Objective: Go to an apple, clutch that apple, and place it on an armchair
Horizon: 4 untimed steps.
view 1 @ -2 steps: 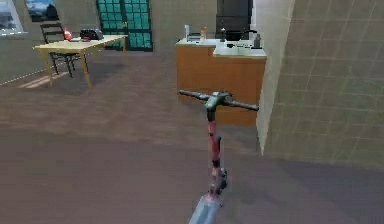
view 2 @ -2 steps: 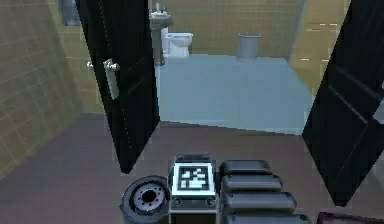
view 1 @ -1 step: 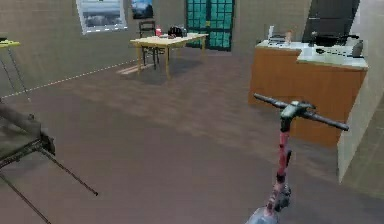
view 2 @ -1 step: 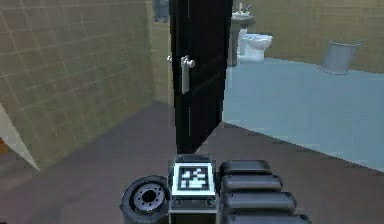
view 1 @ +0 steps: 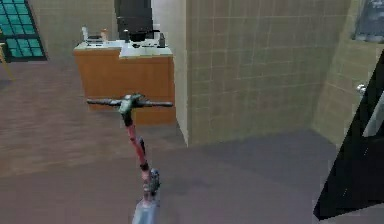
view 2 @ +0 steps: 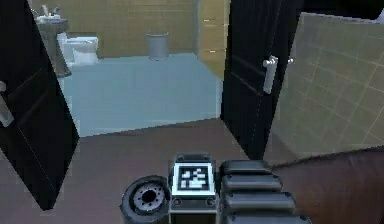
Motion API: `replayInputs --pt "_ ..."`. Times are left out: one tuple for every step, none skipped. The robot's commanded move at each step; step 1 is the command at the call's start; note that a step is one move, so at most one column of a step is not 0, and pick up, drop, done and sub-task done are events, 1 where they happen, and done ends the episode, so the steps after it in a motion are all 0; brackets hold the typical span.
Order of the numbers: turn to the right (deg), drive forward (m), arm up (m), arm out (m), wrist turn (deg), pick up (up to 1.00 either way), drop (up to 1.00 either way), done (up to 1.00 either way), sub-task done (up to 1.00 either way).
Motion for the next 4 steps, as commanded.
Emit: replayInputs --pt "45.0 0.00 0.00 0.00 0.0 0.00 0.00 0.00 0.00" --pt "45.0 0.00 0.00 0.00 0.0 0.00 0.00 0.00 0.00" --pt "9.0 0.00 0.00 0.00 0.0 0.00 0.00 0.00 0.00" --pt "0.0 0.00 0.00 0.48 0.0 0.00 0.00 0.00 0.00"
